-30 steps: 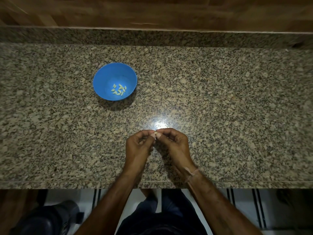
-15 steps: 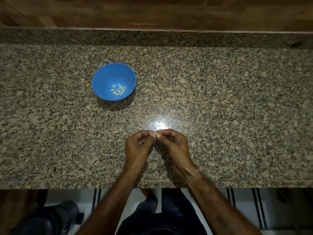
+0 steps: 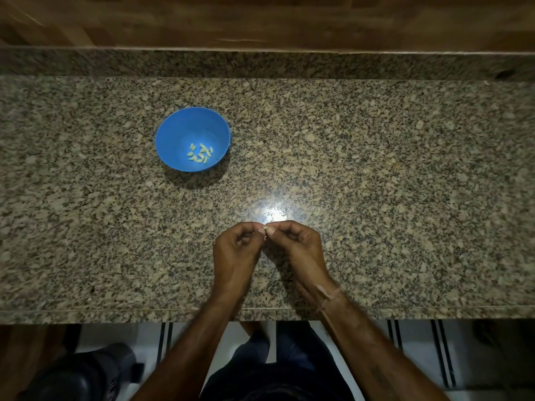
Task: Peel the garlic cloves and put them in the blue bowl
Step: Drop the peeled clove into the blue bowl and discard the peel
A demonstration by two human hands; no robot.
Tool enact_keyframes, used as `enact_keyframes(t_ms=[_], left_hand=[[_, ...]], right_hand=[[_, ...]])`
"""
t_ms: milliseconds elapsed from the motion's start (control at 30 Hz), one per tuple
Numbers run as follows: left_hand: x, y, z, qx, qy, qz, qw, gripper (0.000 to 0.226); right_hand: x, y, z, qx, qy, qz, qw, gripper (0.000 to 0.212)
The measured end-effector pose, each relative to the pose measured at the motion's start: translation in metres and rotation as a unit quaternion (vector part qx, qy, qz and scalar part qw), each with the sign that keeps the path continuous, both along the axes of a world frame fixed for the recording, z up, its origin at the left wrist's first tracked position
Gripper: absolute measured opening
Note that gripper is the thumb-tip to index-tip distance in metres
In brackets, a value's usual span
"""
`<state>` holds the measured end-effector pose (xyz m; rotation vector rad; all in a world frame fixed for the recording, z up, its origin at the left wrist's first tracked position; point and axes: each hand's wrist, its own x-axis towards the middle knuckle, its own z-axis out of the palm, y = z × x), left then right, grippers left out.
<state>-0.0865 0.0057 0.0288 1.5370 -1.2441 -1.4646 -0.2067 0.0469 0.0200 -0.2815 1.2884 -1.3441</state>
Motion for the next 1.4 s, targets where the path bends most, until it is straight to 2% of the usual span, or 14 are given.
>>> enact_keyframes(t_ms=[200, 433, 667, 900, 1000, 1100, 1200, 1400], left_hand=[[-0.001, -0.001, 0.001, -0.062, -0.109, -0.04, 0.991, 0.013], [0.003, -0.004, 0.003, -0.11, -0.096, -0.05, 0.988, 0.017], [0.009, -0.009, 0.0, -0.188, -0.158, -0.094, 0.965, 0.014], [0.011, -0.013, 0.001, -0.238, -0.217, -0.126, 0.938, 0.005], [0.01, -0.013, -0.004, -0.233, -0.233, -0.141, 0.933, 0.004], [0.008, -0.013, -0.012, -0.234, -0.241, -0.158, 0.929, 0.004], [0.006, -0.011, -0.015, -0.225, -0.245, -0.167, 0.928, 0.006], [0.007, -0.01, -0.017, -0.165, -0.176, -0.129, 0.962, 0.011]], right_hand=[[-0.001, -0.001, -0.007, 0.013, -0.012, -0.003, 1.0, 0.02], [-0.005, -0.001, -0.008, 0.019, 0.034, 0.015, 0.999, 0.017], [-0.009, -0.007, -0.012, -0.012, 0.167, 0.042, 0.985, 0.012], [-0.007, -0.008, -0.017, -0.05, 0.246, 0.052, 0.967, 0.006], [-0.007, -0.008, -0.021, -0.044, 0.22, 0.051, 0.973, 0.012], [-0.003, -0.008, -0.024, -0.021, 0.116, 0.033, 0.992, 0.022], [0.001, -0.009, -0.021, 0.011, 0.033, 0.014, 0.999, 0.018], [-0.002, -0.012, -0.017, 0.041, -0.023, 0.001, 0.999, 0.016]])
